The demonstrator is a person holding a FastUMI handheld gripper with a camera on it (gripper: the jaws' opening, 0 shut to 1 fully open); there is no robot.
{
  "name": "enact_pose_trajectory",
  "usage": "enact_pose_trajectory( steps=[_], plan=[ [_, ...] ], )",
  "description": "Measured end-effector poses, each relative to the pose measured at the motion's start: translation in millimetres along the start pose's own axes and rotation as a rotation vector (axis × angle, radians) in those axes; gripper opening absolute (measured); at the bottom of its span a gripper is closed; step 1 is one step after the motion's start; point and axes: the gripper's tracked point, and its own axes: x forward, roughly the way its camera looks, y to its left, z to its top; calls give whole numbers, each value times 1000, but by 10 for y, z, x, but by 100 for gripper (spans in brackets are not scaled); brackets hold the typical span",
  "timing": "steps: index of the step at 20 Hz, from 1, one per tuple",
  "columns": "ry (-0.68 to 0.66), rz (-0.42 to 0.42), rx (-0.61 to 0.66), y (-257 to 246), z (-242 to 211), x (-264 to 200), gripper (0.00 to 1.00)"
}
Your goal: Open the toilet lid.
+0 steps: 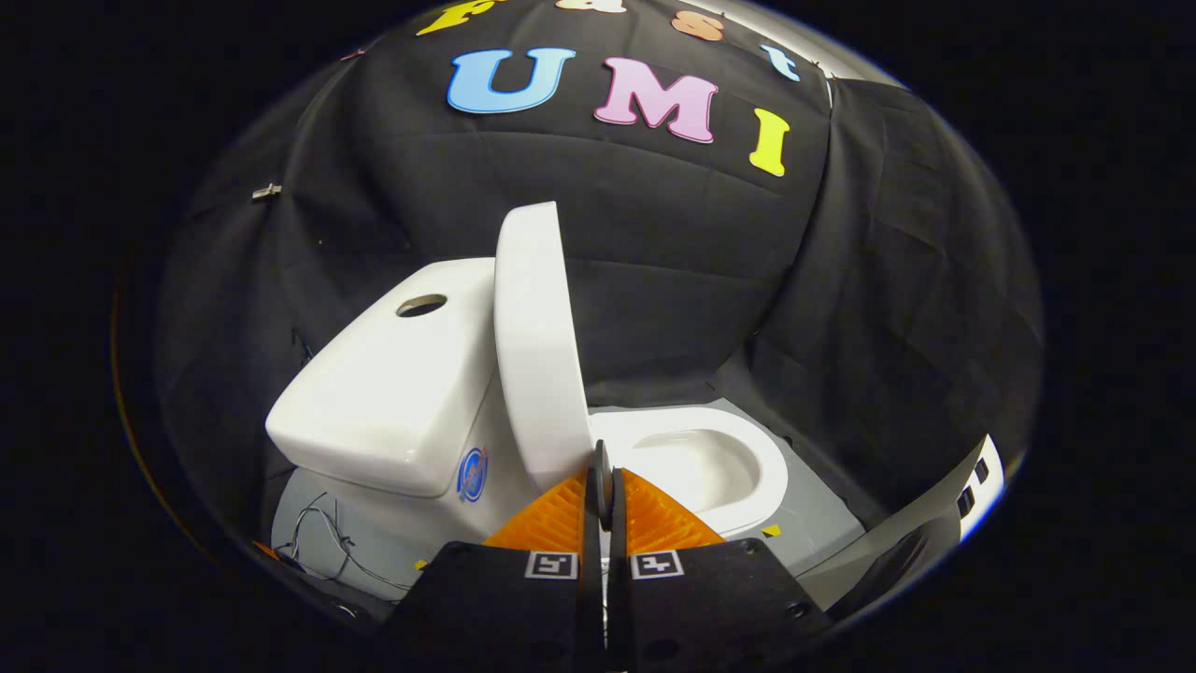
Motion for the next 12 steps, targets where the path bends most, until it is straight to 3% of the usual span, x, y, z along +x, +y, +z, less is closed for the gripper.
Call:
enact_pose_trajectory(
  steps=[12],
  plan=[
    [-16, -4, -47, 135, -20, -32, 7]
  ],
)
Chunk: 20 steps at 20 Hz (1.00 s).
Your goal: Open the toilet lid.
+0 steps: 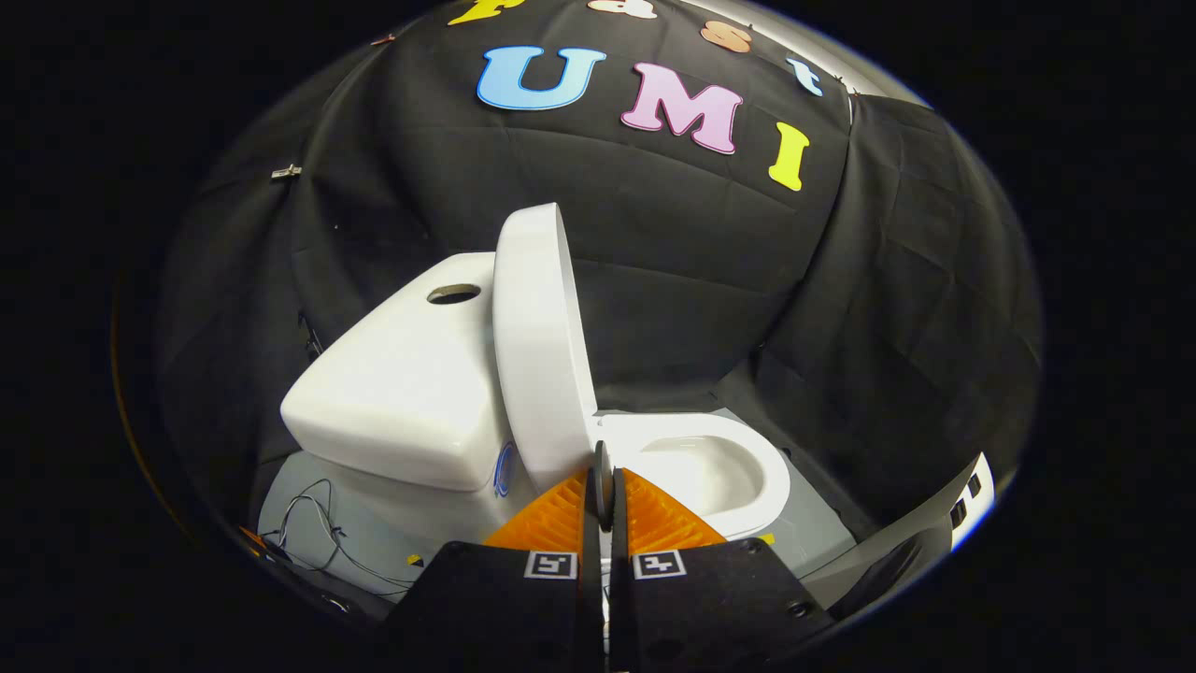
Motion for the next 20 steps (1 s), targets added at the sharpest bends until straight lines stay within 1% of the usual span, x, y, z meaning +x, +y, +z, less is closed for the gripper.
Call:
enact_pose_trajectory(
  steps=[4, 5, 6, 9, 11, 12, 15, 20],
  plan=[
    [-24, 21, -20, 5, 22, -9, 9],
    [-29, 34, -29, 46, 4, -8, 12],
    [-28, 50, -40, 86, 7, -24, 20],
    [-61, 30, -84, 54, 93, -91, 67],
    [-83, 39, -79, 54, 129, -140, 98],
    [-91, 48, -70, 45, 151, -181, 100],
    [-111, 65, -46, 5, 277, -242, 99],
    [-148, 99, 19, -217, 503, -401, 99]
  ],
)
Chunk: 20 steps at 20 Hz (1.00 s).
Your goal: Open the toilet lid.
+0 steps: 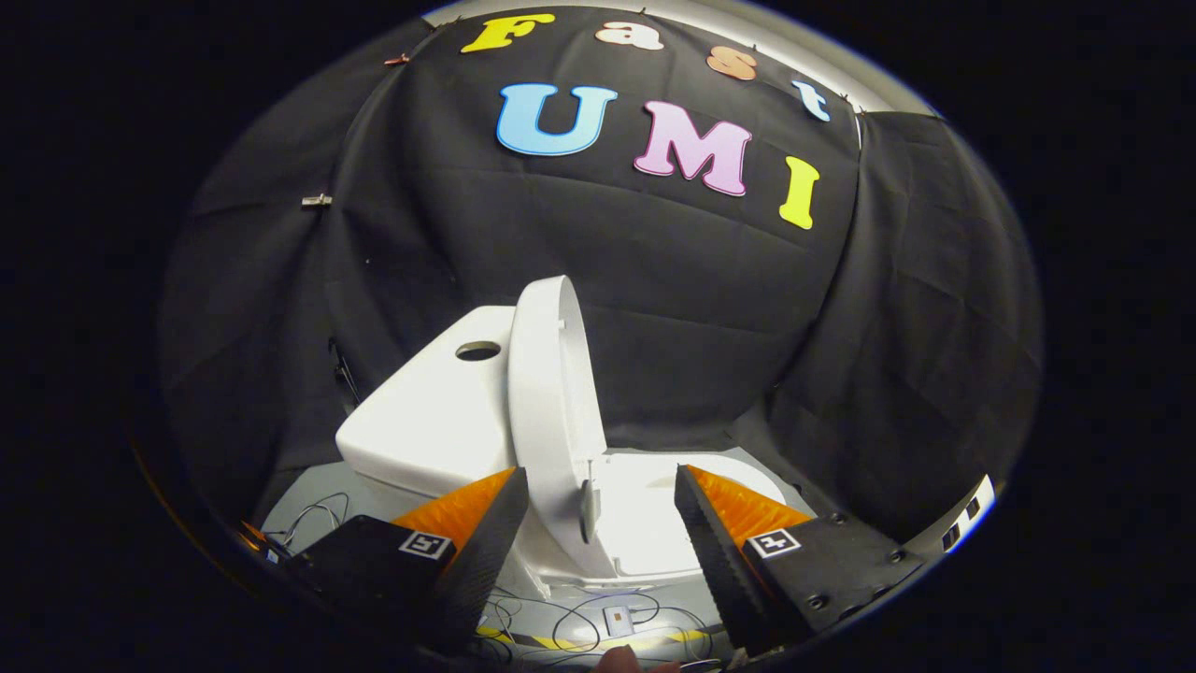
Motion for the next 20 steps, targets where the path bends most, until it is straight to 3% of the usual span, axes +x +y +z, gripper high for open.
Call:
enact_pose_trajectory(
  steps=[20],
  plan=[
    [-298, 11, 106, -1103, 1509, -755, 99]
  ],
)
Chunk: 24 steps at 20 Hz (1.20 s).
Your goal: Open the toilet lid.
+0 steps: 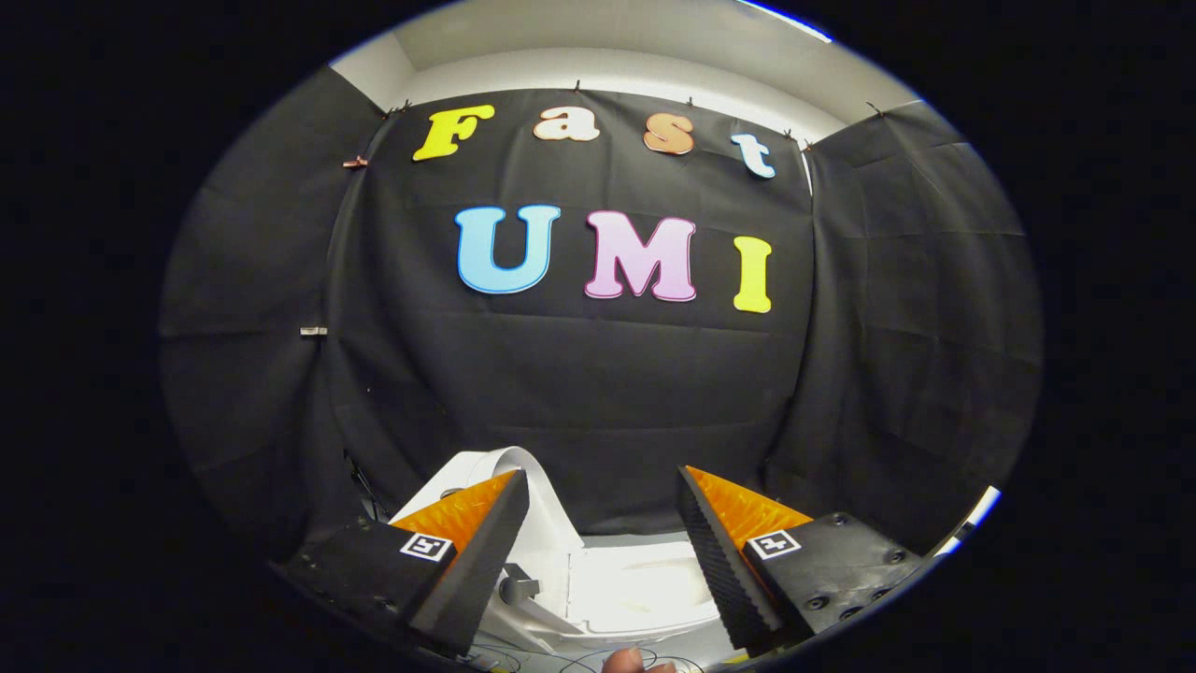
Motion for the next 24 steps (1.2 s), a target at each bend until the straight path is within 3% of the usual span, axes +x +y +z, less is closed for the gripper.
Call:
enact_pose_trajectory(
  steps=[12, 17, 24],
  plan=[
    [-86, -46, 56, -672, 404, -125, 99],
    [-91, -20, 89, -665, 419, -137, 100],
    [-109, -46, 35, -682, 514, -172, 100]
  ],
)
